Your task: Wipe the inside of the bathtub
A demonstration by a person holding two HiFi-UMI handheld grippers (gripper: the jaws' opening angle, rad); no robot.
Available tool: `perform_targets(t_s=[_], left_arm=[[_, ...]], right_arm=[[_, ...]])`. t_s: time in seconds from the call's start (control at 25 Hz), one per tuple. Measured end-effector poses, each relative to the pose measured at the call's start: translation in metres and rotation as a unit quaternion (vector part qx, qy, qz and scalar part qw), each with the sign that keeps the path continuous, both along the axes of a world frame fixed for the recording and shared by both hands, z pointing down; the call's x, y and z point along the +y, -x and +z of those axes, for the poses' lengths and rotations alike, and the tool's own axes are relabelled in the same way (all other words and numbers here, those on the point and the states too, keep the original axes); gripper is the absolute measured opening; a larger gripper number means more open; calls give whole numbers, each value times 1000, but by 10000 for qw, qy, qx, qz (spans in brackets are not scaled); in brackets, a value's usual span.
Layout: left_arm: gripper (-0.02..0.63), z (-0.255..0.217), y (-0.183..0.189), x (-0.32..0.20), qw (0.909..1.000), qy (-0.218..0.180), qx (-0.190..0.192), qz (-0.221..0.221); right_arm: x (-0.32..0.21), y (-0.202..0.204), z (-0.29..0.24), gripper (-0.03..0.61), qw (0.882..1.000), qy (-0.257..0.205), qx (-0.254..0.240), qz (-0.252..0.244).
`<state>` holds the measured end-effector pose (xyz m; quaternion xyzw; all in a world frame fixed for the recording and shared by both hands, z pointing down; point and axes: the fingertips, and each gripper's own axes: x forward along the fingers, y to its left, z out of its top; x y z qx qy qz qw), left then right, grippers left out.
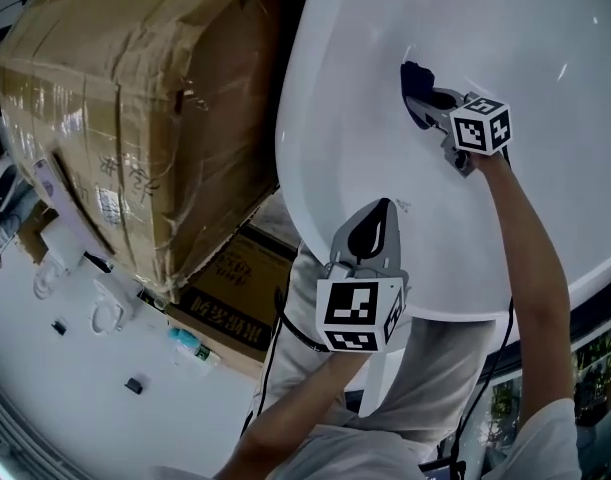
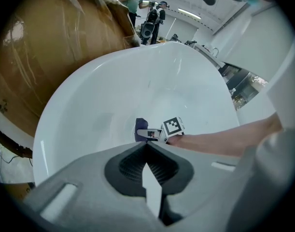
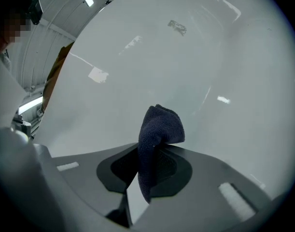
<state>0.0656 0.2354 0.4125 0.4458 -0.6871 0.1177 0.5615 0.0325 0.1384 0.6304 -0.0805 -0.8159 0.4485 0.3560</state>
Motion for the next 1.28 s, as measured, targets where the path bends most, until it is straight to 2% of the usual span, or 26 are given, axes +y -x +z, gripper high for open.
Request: perform_targets(t_s=[0.4, 0.52, 0.64, 0.84, 0.96, 1.16, 1.28], left_arm=[[-5, 16, -3, -6, 9999, 46, 71, -65], [-4, 21, -3, -7, 9999, 61, 91, -49], [-5, 27, -3, -8, 9999, 72, 121, -22], [-5, 28, -4, -7, 9998, 60, 167, -42], [-5, 28, -6, -7, 9998, 46, 207, -69], [-5, 27, -5, -7, 9997, 37, 226, -86], [-5, 29, -5, -6, 9997, 48, 228, -91]], right_arm=[[-10, -1, 63, 46, 9964, -498, 632, -260], [-15, 0, 80, 48, 9947, -568, 843, -134], [-17, -1, 96, 46, 9930, -488, 1063, 133], [4, -1, 111, 46, 9902, -279, 1366, -37], [17, 3, 110, 46, 9906, -160, 1353, -125], [26, 9, 104, 46, 9915, 222, 1272, 172], [33, 10, 99, 46, 9924, 312, 1186, 111]])
